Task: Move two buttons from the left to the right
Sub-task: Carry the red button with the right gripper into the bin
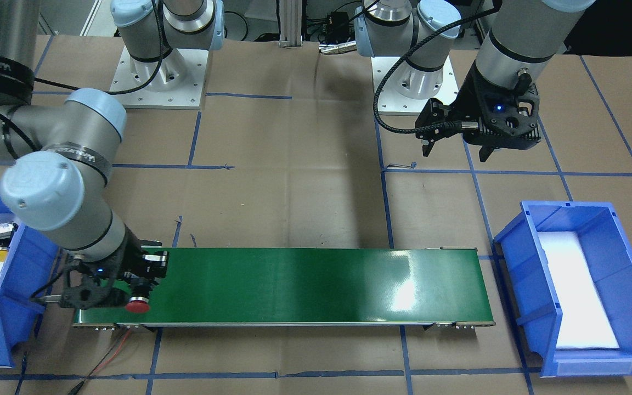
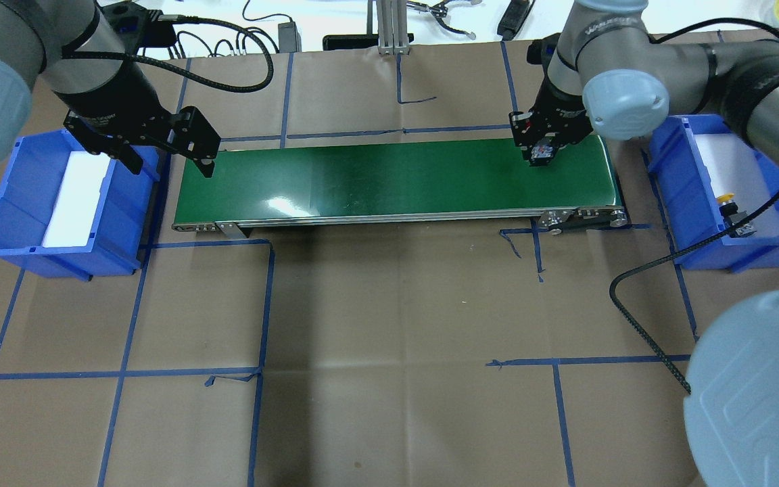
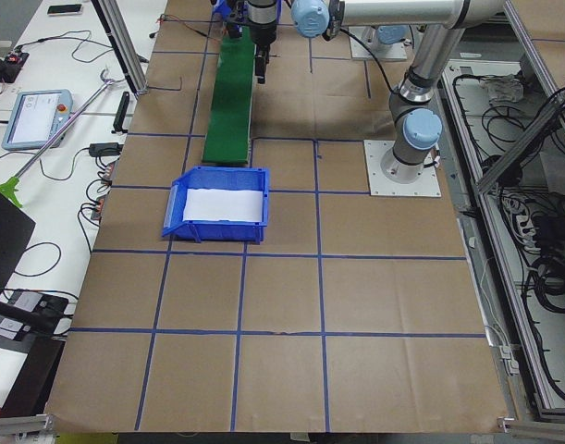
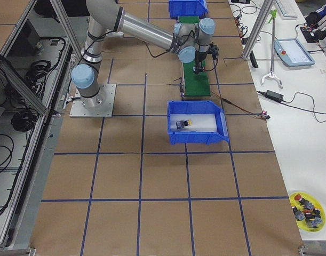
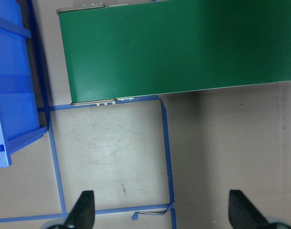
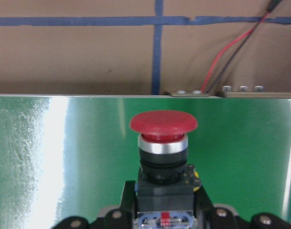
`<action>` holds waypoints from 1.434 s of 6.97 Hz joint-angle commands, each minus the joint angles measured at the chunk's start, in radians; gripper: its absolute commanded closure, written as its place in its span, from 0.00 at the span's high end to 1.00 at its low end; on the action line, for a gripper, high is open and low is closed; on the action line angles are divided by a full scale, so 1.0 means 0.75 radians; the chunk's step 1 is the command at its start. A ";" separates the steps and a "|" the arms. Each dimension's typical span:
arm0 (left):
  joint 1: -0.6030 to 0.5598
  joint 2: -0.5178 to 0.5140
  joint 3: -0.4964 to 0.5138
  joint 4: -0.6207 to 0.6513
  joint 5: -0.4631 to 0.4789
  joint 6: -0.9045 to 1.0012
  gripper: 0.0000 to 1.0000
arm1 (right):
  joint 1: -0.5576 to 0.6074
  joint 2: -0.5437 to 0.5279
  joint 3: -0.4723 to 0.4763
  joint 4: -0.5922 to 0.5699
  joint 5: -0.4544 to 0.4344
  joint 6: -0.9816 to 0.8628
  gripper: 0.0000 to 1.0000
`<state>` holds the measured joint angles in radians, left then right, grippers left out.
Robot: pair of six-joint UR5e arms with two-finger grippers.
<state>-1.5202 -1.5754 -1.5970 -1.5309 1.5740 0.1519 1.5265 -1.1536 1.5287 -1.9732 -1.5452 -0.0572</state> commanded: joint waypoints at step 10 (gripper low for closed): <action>0.000 -0.002 0.004 0.000 0.000 -0.002 1.00 | -0.636 0.117 -0.104 0.055 -0.046 -0.721 0.04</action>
<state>-1.5202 -1.5774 -1.5939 -1.5309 1.5737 0.1503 1.0576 -1.0889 1.4062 -1.8642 -1.5800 -0.5812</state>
